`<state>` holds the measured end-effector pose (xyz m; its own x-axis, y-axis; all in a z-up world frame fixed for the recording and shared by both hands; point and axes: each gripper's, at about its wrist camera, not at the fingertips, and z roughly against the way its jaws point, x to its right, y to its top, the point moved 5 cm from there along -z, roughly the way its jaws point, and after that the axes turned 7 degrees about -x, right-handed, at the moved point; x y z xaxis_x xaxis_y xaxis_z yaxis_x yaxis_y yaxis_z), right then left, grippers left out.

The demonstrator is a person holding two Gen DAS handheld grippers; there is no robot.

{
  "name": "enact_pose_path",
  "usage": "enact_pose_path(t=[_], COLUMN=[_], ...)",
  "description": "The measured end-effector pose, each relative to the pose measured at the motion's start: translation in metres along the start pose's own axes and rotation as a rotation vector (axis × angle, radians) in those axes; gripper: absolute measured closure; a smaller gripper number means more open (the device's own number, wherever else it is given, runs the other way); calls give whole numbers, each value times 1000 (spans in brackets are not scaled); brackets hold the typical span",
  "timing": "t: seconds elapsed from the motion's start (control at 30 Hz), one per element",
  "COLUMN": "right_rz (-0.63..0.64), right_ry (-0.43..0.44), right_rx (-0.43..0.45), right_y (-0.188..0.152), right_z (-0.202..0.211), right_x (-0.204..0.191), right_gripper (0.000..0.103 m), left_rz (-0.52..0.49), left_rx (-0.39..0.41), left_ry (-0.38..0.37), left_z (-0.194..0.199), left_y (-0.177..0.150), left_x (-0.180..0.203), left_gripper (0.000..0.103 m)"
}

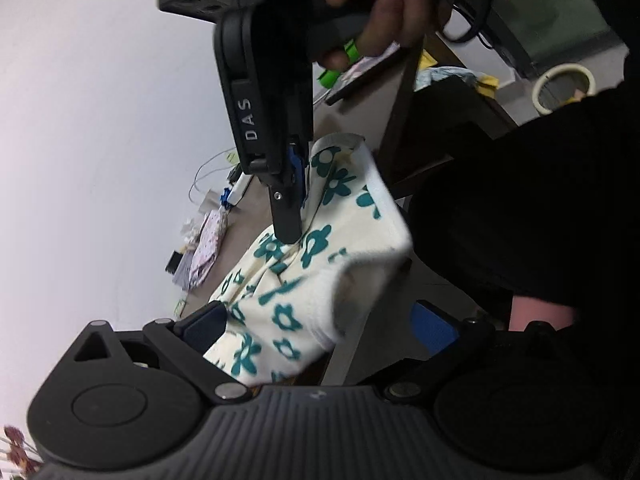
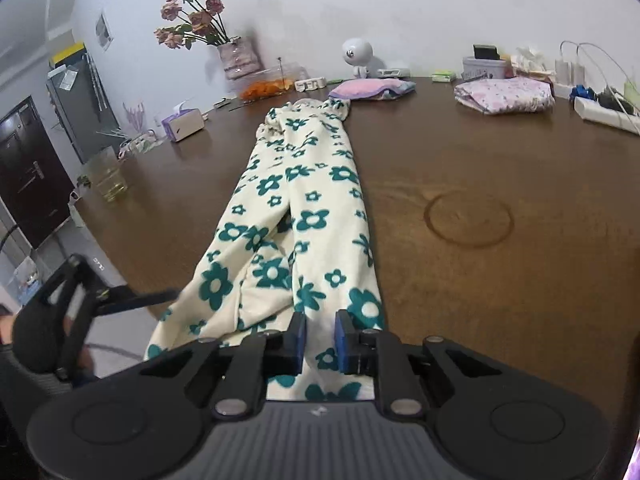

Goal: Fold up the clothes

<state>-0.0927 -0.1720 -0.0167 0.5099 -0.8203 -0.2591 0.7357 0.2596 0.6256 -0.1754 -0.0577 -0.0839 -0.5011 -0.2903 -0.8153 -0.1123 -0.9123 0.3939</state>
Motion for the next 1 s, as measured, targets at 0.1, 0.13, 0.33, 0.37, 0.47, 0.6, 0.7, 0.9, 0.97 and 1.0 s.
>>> enact_pose_path(t=[0.1, 0.13, 0.33, 0.37, 0.47, 0.6, 0.7, 0.9, 0.97, 1.0], right_rz=[25, 34, 305, 400, 712, 1054, 1262, 1259, 1169, 1111], right_ry=[20, 28, 94, 85, 63, -44, -155, -84, -29, 8], right_rx=[-27, -36, 28, 60, 107, 41, 15, -16, -49, -65], right_y=[-2, -2, -12, -16, -36, -61, -75, -63, -55, -50], right_z=[0, 1, 28, 39, 67, 50, 25, 6, 14, 19], right_x=[-8, -11, -26, -29, -38, -45, -47, -52, -51, -50], right_gripper=[88, 88, 53, 42, 27, 30, 43, 75, 86, 88], left_rz=[-13, -12, -11, 2, 53, 166, 221, 311, 340, 369], left_rx=[-5, -18, -34, -34, -31, -29, -28, -42, -45, -44], left_ry=[-20, -39, -101, -118, -170, -250, -289, -345, -375, -404], left_z=[-4, -4, 6, 7, 8, 10, 12, 17, 19, 21], left_y=[-3, -5, -12, -12, -14, -15, -16, -22, -24, -24], left_x=[0, 1, -4, -7, -20, -37, -47, -61, -67, -71], left_gripper=[11, 17, 41, 44, 53, 59, 63, 74, 78, 81])
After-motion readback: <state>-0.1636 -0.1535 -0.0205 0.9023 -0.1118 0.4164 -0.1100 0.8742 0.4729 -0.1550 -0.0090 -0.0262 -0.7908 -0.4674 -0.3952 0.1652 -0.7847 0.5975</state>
